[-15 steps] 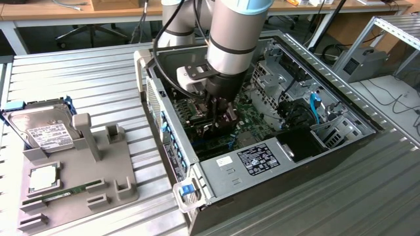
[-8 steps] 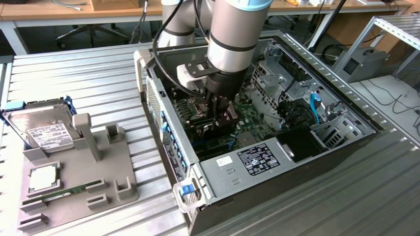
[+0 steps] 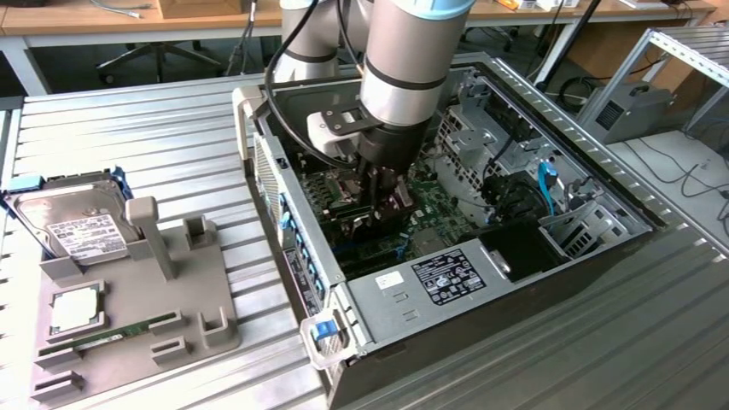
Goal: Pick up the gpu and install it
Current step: 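Insert the gpu into the slot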
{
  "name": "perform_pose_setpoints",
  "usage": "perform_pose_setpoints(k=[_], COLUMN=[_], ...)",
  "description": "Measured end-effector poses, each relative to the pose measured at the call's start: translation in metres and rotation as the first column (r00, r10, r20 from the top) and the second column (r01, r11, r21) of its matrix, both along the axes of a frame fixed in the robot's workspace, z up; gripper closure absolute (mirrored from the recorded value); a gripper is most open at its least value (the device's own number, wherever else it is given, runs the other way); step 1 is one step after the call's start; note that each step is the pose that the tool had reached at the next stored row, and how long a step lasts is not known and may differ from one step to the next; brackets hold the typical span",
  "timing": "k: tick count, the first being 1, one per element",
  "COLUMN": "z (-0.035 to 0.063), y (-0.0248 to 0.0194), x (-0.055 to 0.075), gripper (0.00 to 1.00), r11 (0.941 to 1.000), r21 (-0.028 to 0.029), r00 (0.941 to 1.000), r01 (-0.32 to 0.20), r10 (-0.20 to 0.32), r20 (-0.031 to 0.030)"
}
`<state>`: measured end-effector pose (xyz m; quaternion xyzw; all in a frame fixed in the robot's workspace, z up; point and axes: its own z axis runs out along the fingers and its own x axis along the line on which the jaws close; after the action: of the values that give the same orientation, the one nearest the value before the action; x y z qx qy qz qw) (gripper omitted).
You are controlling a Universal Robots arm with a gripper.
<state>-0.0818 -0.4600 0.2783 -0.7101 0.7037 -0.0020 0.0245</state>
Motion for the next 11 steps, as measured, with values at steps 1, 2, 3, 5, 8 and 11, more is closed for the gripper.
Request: perform_pose_setpoints(k=[1,2,3,5,8,11], z=[0.0,0.0,0.0,0.0,0.0,-0.0001], y=[0.0,0.0,-0.0001,-0.0001,-0.0001,-0.0001], x=[0.0,0.0,0.0,0.0,0.0,0.0], gripper=[0.6,0.6,0.6,0.6,0.6,0.6], r11=[1.0,1.0,1.0,1.0,1.0,1.0], r21=[0.0,0.0001,0.0,0.0,0.0001,0.0], r00=[1.0,1.0,1.0,1.0,1.0,1.0], r01=[0.0,0.0,0.0,0.0,0.0,0.0], r10=[0.0,0.0,0.0,0.0,0.0,0.0], r20=[0.0,0.0,0.0,0.0,0.0,0.0])
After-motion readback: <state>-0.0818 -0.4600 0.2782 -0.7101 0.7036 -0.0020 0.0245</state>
